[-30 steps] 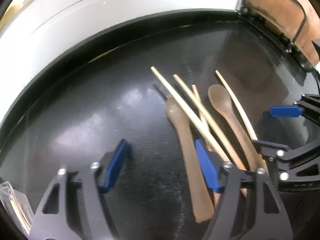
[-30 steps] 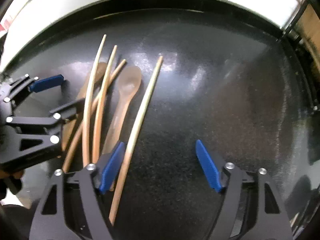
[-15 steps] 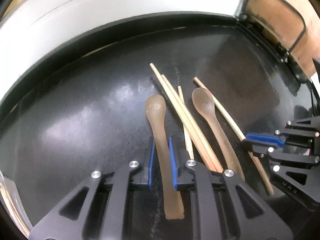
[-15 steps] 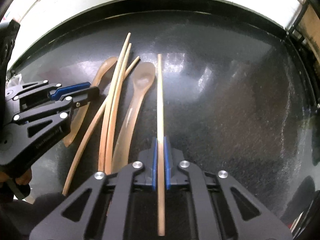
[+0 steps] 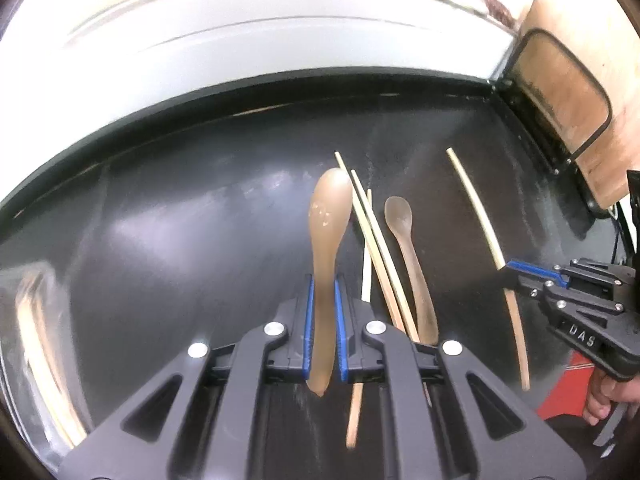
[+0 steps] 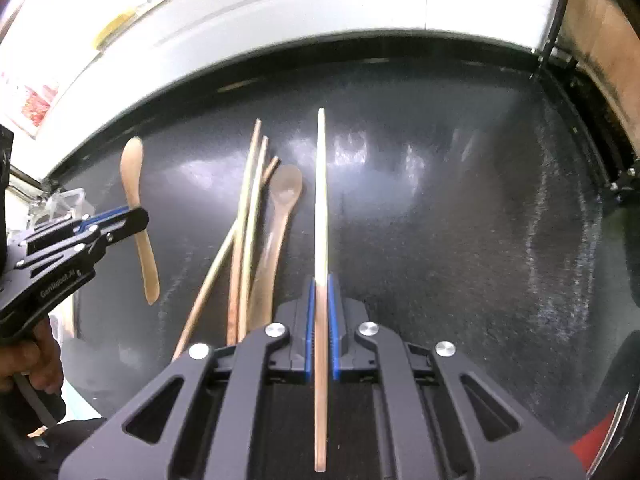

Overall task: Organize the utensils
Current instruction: 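Carry the chopstick in the right tool while the left tool carries the spoon over the tray, then open the right tool over the tray while the left tool releases the spoon there, then grasp a translucent spoon with the right tool while the left tool grasps a chopstick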

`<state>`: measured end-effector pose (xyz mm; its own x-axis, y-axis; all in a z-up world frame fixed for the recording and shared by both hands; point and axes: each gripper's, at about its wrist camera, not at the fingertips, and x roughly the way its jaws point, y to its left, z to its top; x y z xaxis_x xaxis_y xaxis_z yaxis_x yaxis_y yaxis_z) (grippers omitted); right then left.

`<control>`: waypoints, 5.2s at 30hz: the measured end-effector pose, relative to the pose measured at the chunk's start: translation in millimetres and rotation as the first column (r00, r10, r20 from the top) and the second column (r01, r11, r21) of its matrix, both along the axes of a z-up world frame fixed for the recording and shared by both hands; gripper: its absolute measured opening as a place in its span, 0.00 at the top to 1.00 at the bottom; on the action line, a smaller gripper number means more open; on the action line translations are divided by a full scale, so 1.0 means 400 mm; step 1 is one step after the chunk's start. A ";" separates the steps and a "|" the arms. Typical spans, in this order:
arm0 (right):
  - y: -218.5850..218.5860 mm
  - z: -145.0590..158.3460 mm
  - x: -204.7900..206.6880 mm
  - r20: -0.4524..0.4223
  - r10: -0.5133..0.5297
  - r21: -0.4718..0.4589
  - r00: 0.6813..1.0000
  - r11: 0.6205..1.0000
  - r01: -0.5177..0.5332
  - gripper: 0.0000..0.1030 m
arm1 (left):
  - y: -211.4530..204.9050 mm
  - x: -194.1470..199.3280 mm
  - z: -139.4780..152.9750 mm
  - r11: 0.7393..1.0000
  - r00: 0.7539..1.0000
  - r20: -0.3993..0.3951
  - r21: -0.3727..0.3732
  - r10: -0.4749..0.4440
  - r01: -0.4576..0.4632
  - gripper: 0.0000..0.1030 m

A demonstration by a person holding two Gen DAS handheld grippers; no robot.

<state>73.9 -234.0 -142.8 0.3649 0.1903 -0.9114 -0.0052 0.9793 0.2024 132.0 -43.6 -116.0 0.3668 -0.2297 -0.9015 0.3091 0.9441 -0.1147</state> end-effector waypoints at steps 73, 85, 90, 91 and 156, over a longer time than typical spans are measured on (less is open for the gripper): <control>1.081 0.100 0.075 -0.057 0.484 0.252 0.873 0.853 -0.456 0.93 | 0.957 -0.160 0.086 0.912 0.909 -0.210 -0.122 0.361 -0.391 0.92; 1.035 0.088 0.127 -0.058 0.421 0.250 0.905 0.884 -0.395 0.90 | 0.976 -0.130 0.043 0.900 0.895 -0.201 -0.105 0.398 -0.423 0.51; 0.918 0.150 0.117 0.054 0.327 0.217 0.944 0.919 -0.330 0.20 | 1.007 -0.177 0.089 0.876 0.881 -0.131 -0.115 0.454 -0.468 0.09; 0.902 0.156 0.116 0.057 0.322 0.211 0.945 0.921 -0.327 0.19 | 1.010 -0.186 0.092 0.870 0.876 -0.128 -0.116 0.465 -0.479 0.08; 0.052 -0.146 0.146 -0.124 0.036 -0.112 0.992 0.992 -0.050 0.21 | -0.083 0.032 -0.201 0.933 0.938 0.045 0.133 -0.344 0.336 0.21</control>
